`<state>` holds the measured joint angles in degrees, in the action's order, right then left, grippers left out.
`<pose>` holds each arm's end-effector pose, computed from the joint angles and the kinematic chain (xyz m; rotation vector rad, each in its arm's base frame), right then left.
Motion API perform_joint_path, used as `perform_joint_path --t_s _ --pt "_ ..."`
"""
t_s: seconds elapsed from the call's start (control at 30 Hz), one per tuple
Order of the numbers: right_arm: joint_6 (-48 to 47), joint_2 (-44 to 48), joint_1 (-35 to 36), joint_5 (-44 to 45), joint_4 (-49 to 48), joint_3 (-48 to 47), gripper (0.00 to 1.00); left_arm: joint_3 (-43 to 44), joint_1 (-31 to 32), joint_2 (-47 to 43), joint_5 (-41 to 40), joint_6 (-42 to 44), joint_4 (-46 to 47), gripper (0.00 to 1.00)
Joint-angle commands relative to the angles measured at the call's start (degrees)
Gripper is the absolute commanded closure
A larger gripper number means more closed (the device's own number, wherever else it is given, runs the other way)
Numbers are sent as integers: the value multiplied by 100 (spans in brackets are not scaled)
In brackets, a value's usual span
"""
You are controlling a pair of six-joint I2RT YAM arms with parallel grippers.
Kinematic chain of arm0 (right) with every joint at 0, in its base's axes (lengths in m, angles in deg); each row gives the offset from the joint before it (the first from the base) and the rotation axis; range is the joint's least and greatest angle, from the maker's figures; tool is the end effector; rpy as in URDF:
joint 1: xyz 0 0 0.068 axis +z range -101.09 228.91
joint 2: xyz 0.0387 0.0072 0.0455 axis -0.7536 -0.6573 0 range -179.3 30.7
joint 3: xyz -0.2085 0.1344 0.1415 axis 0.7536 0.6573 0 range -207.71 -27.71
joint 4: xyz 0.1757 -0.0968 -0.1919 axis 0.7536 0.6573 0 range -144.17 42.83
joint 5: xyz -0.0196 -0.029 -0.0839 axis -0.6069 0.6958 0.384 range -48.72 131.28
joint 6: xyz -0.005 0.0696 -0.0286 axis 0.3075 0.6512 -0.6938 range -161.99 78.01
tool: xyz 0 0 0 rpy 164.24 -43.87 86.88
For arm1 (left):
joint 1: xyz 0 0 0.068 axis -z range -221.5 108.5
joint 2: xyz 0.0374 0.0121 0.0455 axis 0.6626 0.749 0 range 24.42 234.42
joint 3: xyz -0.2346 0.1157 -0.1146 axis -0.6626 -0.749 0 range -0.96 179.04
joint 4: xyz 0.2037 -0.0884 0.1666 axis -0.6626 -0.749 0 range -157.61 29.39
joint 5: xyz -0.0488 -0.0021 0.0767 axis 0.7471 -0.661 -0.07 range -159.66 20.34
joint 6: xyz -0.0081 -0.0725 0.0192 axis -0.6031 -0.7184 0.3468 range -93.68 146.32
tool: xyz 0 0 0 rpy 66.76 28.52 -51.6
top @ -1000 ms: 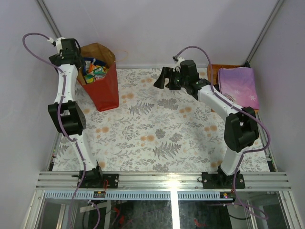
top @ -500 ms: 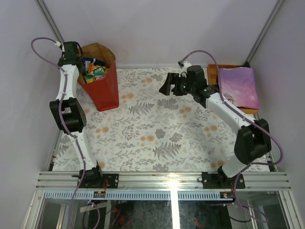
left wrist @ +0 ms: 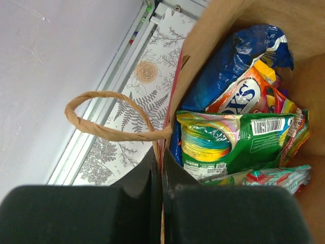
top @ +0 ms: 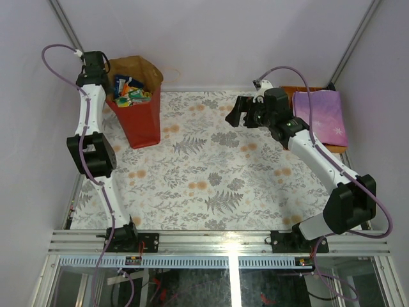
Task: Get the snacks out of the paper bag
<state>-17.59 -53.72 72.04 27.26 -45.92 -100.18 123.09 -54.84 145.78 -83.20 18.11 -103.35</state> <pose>0.3520 0.1672 0.3469 -0.1484 1.9884 0.7822 0.5096 0.1361 0.3349 -0.5460 2.1993 0.3154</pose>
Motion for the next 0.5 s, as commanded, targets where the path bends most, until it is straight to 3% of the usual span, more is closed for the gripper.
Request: perform_joint_path --t_s 0.0,0.27,0.47 --pt "-14 189 -5 -6 7 -8 7 780 281 -67 -332 566 557 100" --pt "25 329 -16 -94 72 99 7 930 1717 335 -1695 1759 1039 100" --pt "-3 660 -17 49 168 351 6 506 2685 342 -2303 2343 1672 100"
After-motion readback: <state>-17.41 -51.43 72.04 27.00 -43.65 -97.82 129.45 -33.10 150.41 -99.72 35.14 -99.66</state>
